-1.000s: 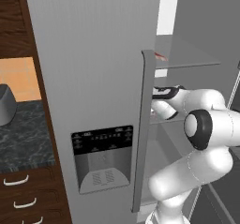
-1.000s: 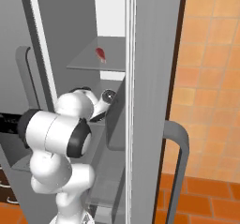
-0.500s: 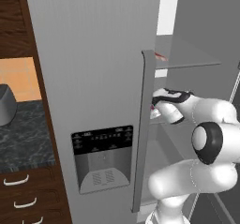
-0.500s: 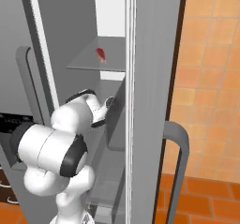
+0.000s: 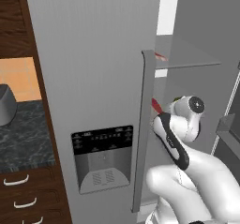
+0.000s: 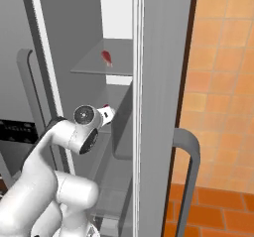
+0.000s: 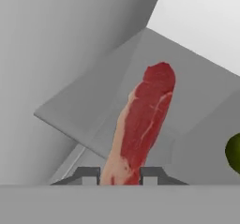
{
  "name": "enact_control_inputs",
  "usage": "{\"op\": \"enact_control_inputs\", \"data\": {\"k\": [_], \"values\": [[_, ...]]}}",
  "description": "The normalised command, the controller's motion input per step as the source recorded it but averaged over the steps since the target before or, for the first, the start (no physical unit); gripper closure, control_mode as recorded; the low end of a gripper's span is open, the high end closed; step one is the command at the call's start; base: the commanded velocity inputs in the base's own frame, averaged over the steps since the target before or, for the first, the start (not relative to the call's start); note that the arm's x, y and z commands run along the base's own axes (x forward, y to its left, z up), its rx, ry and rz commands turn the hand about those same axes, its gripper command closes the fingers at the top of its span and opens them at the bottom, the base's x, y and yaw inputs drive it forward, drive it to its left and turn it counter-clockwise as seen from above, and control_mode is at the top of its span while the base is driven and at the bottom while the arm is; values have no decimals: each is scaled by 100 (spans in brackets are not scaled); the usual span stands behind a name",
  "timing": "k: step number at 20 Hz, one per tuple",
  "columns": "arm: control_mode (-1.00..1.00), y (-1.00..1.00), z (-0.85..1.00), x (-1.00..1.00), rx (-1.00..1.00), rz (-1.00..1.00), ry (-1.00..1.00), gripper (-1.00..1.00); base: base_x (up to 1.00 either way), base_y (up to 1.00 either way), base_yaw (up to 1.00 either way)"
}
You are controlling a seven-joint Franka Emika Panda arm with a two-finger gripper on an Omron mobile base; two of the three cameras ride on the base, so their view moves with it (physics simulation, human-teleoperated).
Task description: Place one lime and one steak in each tupperware on the nearby counter, to pack two identical lunches.
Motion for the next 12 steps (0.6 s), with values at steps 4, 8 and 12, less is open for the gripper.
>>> {"op": "enact_control_inputs", "data": {"k": [4,8,12], "values": [[-100,-17,100,-100,-10,-5,5,100,0,0,0],[-100,-11,97,-100,-1,0,0,100,0,0,0],[-100,0,54,-100,0,0,-1,100,0,0,0]]}}
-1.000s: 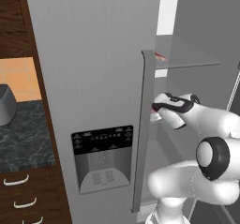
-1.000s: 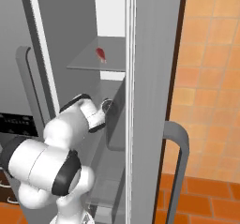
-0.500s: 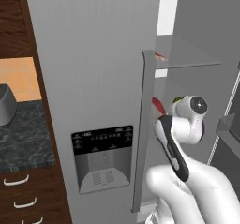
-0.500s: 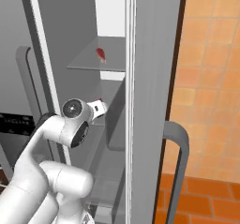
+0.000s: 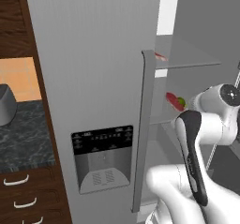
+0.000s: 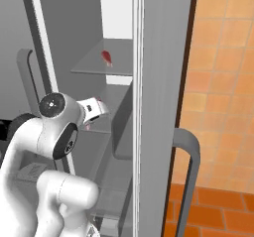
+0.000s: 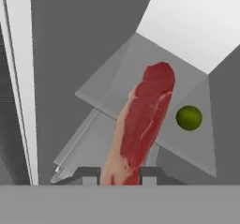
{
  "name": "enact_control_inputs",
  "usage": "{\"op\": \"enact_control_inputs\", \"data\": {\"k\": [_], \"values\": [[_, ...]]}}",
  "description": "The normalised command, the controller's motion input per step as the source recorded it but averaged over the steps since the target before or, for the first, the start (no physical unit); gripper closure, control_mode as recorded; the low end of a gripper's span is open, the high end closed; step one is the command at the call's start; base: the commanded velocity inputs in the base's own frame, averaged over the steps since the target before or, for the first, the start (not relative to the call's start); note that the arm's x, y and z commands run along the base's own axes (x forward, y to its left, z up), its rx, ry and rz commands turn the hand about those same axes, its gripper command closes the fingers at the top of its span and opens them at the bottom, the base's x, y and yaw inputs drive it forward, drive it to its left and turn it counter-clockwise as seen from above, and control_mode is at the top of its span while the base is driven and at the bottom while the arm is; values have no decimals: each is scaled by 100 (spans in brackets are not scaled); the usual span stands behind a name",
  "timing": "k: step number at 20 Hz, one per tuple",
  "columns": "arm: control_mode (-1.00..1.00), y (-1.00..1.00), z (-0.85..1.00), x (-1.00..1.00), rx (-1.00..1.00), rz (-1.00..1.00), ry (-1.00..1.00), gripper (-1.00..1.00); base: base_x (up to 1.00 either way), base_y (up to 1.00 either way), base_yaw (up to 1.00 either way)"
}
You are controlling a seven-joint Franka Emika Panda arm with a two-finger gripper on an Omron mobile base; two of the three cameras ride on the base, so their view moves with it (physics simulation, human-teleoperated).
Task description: Place one lime and one steak in each tupperware on the nearby counter, to pack two identical lunches.
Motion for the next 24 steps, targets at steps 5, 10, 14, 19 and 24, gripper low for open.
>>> {"op": "enact_control_inputs", "data": {"k": [5,10,14,19,24], "values": [[100,14,18,-80,-5,0,-2,100,-20,7,0],[100,0,0,0,0,0,0,100,-100,71,3],[100,0,0,0,0,0,0,100,-67,100,12],[100,0,0,0,0,0,0,100,15,100,12],[100,0,0,0,0,0,0,100,50,100,13]]}}
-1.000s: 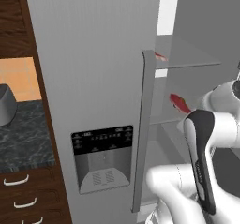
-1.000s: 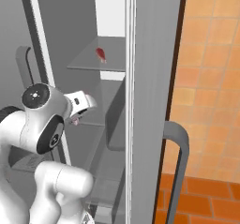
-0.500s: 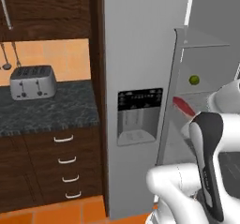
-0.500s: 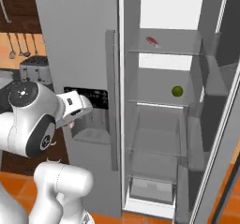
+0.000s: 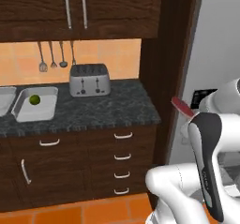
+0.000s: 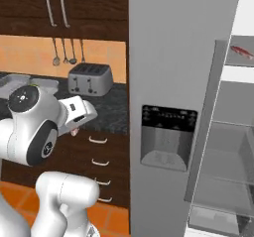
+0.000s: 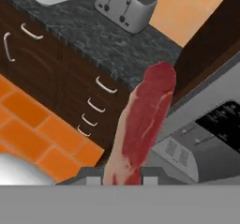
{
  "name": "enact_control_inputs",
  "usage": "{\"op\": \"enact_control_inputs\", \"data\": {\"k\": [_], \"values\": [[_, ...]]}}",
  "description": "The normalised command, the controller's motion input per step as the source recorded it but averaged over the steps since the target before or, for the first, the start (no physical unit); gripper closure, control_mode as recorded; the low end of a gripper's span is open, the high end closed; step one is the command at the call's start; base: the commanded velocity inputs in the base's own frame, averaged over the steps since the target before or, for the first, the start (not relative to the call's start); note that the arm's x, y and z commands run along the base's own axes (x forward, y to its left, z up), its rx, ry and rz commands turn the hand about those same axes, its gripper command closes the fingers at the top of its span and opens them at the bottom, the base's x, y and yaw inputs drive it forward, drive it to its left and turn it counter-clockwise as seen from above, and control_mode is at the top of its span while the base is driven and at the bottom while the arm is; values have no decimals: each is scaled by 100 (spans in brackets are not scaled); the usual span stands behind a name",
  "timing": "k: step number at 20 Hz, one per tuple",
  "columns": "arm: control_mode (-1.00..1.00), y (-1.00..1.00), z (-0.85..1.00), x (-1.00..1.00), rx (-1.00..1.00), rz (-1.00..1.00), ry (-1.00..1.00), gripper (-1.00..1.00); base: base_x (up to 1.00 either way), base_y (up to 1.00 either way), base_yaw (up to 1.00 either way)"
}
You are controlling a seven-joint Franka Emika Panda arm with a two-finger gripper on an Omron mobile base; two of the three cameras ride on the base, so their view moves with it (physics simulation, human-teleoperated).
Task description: Place one lime and one steak in each tupperware on the nearby counter, to pack two identical lunches.
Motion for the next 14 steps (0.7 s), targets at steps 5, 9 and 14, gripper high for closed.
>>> {"op": "enact_control_inputs", "data": {"k": [5,9,14], "values": [[100,0,0,0,0,0,0,100,42,100,17],[100,0,0,0,0,0,0,100,56,100,12],[100,0,0,0,0,0,0,100,95,100,2]]}}
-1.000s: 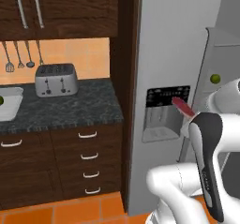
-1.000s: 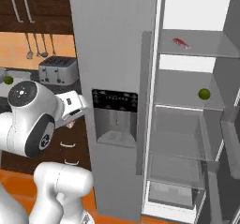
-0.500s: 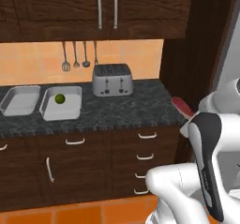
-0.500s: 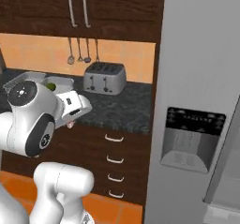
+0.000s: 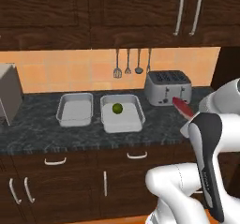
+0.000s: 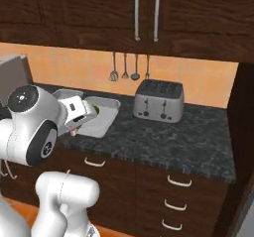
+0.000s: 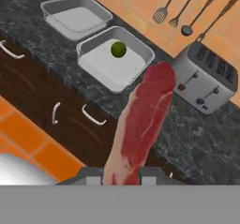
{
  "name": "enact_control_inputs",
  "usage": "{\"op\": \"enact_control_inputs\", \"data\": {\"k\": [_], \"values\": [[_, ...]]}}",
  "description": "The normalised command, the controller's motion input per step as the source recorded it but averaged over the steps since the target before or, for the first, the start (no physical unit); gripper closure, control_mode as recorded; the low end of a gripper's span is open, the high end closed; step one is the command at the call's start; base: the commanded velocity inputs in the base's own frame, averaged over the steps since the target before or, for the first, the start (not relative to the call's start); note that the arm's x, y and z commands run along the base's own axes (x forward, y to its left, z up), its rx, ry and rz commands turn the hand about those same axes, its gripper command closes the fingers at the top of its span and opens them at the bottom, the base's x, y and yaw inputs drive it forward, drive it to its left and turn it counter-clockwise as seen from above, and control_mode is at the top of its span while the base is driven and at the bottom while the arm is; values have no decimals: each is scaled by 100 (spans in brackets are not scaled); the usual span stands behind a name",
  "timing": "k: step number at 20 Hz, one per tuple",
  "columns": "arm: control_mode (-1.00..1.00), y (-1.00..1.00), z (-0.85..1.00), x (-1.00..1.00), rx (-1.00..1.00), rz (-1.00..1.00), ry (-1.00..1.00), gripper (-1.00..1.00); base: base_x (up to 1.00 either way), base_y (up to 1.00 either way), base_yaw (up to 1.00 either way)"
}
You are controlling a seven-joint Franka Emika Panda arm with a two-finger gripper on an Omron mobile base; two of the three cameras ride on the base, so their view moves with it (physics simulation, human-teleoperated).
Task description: Place one lime and one steak in each tupperware on the nearby counter, to pack two identical lunches.
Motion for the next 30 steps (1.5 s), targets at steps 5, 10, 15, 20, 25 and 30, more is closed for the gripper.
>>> {"op": "enact_control_inputs", "data": {"k": [5,10,15,20,25,30], "values": [[100,0,0,0,0,0,0,100,96,100,-9],[100,0,0,0,0,0,0,100,51,71,-16],[-100,-48,-55,19,-6,-17,0,100,0,0,0],[-100,-86,-51,30,0,-38,0,100,0,0,0],[-100,14,-67,22,2,-68,-4,100,0,0,0],[-100,56,-44,2,31,-65,-3,100,0,0,0]]}}
